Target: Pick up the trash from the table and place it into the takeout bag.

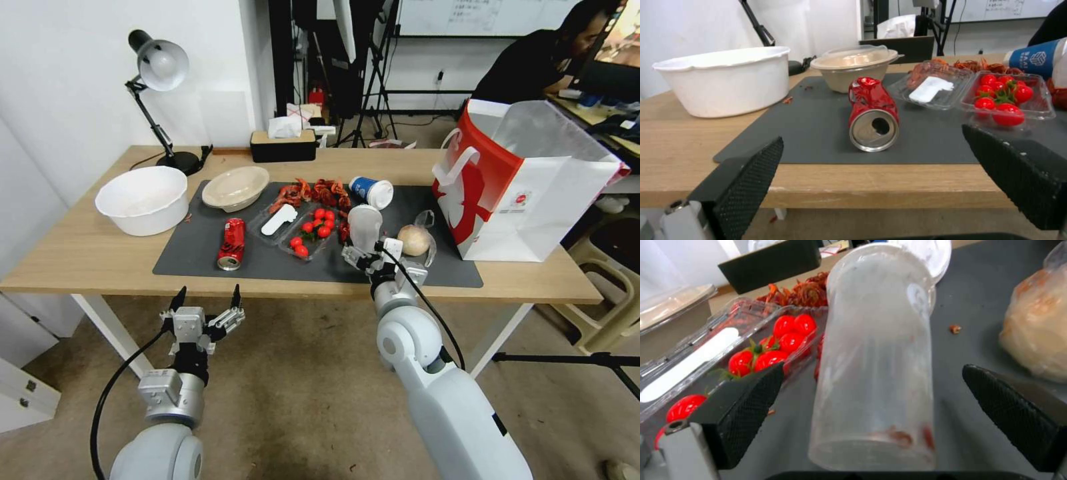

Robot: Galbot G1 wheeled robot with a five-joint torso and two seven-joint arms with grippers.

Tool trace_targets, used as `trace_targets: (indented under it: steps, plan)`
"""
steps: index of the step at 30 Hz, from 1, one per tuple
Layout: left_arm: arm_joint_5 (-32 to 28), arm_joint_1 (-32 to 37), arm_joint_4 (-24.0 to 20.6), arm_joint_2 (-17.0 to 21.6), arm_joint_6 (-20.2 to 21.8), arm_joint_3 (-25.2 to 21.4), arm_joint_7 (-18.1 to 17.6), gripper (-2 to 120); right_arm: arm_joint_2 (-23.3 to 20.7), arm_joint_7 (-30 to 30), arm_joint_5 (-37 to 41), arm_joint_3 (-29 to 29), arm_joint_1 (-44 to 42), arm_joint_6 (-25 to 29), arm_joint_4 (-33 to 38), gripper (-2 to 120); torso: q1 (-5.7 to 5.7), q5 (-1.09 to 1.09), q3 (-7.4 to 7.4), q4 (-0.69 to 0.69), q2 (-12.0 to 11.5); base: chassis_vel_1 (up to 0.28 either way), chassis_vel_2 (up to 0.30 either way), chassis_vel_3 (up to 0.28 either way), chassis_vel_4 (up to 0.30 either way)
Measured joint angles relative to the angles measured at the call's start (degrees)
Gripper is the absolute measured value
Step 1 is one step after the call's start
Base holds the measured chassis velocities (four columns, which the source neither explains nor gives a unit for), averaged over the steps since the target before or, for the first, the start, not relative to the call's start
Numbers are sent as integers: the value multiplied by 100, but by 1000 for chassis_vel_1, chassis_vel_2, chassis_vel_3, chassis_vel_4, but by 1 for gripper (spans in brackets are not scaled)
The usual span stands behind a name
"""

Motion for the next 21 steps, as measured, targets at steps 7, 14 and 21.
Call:
trace_targets:
  steps: [7, 14, 21]
  plan:
    - [14, 2, 33, -4, -59, -5, -3, 100, 21, 77, 9, -20, 30, -82, -14, 91, 0, 0, 0, 0, 0, 0, 0, 0, 0]
    - [54, 5, 85, -9, -128, -6, -5, 100, 44, 172, 66, -20, 8, -268, -14, 63, 0, 0, 0, 0, 0, 0, 0, 0, 0]
    - [80, 20, 110, -17, -190, -6, -10, 100, 48, 176, 79, 0, -21, -292, 20, 49, -1, 0, 0, 1, 0, 0, 0, 0, 0]
